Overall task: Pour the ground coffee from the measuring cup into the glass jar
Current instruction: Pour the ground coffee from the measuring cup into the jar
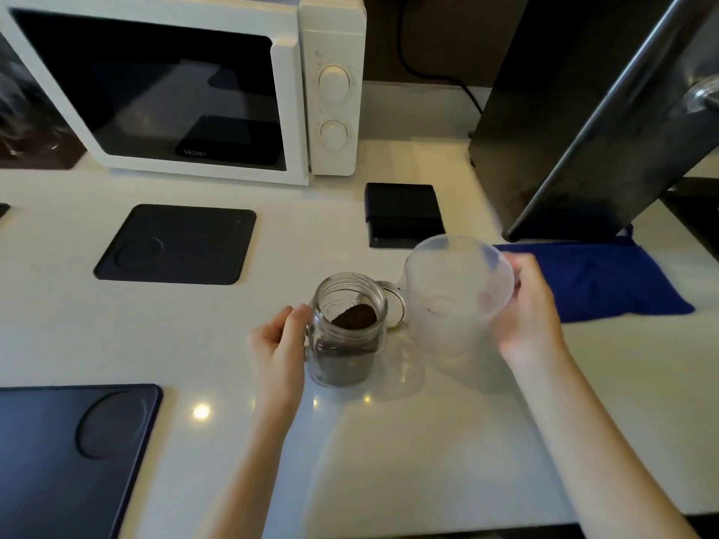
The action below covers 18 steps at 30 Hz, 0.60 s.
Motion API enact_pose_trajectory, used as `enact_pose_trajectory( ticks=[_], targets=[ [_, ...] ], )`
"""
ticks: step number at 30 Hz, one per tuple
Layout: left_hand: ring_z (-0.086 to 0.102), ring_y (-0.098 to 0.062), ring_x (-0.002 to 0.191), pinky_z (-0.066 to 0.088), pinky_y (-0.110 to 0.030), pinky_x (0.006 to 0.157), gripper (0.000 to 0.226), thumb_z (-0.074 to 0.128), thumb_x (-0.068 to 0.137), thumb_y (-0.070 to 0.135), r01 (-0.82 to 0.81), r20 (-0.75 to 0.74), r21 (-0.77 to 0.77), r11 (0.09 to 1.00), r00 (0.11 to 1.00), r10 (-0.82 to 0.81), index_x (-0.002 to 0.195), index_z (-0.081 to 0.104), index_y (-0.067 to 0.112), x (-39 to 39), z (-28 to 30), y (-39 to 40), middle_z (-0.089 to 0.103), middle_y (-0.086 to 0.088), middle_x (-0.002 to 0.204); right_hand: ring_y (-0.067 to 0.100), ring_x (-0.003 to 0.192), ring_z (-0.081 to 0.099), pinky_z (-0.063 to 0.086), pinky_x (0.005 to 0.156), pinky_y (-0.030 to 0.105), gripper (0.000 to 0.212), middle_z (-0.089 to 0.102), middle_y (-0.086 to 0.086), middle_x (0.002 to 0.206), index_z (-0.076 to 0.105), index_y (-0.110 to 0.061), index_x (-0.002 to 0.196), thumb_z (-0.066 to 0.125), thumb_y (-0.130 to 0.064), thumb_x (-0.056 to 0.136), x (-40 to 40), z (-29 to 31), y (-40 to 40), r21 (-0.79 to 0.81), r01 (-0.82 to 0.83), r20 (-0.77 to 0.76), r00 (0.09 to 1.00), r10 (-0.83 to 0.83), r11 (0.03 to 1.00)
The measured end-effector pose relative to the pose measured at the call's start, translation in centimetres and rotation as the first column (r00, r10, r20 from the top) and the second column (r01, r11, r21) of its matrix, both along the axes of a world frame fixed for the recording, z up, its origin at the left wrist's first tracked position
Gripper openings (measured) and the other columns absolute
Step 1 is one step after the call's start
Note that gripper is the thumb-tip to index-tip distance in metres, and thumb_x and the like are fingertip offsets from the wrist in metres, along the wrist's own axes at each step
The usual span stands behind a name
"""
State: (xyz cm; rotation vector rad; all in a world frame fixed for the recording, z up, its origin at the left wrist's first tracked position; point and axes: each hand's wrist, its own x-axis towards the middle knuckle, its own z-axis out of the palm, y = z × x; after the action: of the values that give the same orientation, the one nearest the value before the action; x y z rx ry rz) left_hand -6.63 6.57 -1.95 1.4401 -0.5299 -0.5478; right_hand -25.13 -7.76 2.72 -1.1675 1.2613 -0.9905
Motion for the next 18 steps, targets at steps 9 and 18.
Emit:
enact_pose_trajectory(
  ticks=[9,18],
  targets=[
    [0.017,-0.008,0.049,0.014,-0.025,0.045,0.030,0.045,0.064,0.033,0.007,-0.011,-0.012,1.000,1.000,-0.007,0.049,0.027,0.014,0.1,-0.6,0.0,0.021,0.013,0.046,0.008,0.046,0.036,0.035,0.043,0.016,0.035,0.035,-0.009,0.048,0.033,-0.020,0.048,0.043,-0.007,0.079,0.2,-2.2,3.3,0.282,-0.014,0.447,0.887,-0.118,0.959],
    [0.018,-0.002,0.045,0.017,-0.014,0.041,0.023,0.044,0.068,0.022,-0.032,0.023,-0.004,0.999,0.999,0.032,0.052,0.028,0.015,-0.3,0.0,0.0,0.021,0.012,0.045,0.012,0.059,0.046,0.039,0.058,0.024,0.027,0.046,-0.003,0.061,0.048,-0.017,0.058,0.053,-0.015,0.084,-0.1,-3.5,4.0,0.273,0.140,0.347,0.908,-0.233,0.952]
  ],
)
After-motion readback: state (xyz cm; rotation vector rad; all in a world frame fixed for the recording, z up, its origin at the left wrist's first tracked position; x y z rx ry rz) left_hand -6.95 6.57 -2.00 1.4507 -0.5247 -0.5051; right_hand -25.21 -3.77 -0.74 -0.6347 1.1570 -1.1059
